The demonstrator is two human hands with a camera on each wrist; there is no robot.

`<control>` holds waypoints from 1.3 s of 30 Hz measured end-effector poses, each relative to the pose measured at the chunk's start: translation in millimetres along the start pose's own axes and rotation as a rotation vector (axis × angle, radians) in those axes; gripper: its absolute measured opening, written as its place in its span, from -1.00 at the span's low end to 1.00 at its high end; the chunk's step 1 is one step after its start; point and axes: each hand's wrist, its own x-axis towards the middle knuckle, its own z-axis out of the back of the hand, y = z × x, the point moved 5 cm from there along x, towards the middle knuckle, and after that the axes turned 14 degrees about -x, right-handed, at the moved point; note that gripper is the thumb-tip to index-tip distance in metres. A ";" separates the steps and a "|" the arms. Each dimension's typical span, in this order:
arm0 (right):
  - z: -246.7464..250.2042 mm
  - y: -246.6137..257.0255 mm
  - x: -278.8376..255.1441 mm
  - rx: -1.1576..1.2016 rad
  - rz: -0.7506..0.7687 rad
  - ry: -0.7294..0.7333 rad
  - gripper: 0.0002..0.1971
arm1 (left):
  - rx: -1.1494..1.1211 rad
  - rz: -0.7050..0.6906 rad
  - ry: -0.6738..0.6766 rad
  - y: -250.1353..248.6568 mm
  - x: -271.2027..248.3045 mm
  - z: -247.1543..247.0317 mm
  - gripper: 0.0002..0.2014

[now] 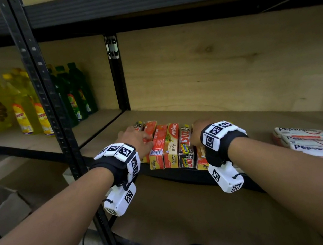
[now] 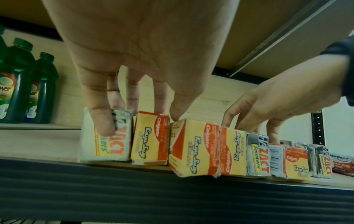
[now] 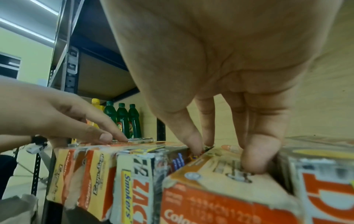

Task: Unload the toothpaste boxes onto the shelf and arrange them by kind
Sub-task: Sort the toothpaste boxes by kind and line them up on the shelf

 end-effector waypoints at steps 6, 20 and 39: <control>15.9 13.0 -60.6 -0.415 0.006 -0.012 -0.63 | -0.025 -0.016 -0.044 3.8 -1.1 -0.1 -0.65; -3.8 -10.6 46.8 -0.188 0.035 0.086 -0.58 | -0.011 -0.022 -0.028 -0.7 -8.3 2.4 -0.65; 73.8 3.7 -39.6 0.178 0.090 -0.197 -0.58 | -0.005 -0.077 -0.045 -5.3 -10.2 7.0 -0.68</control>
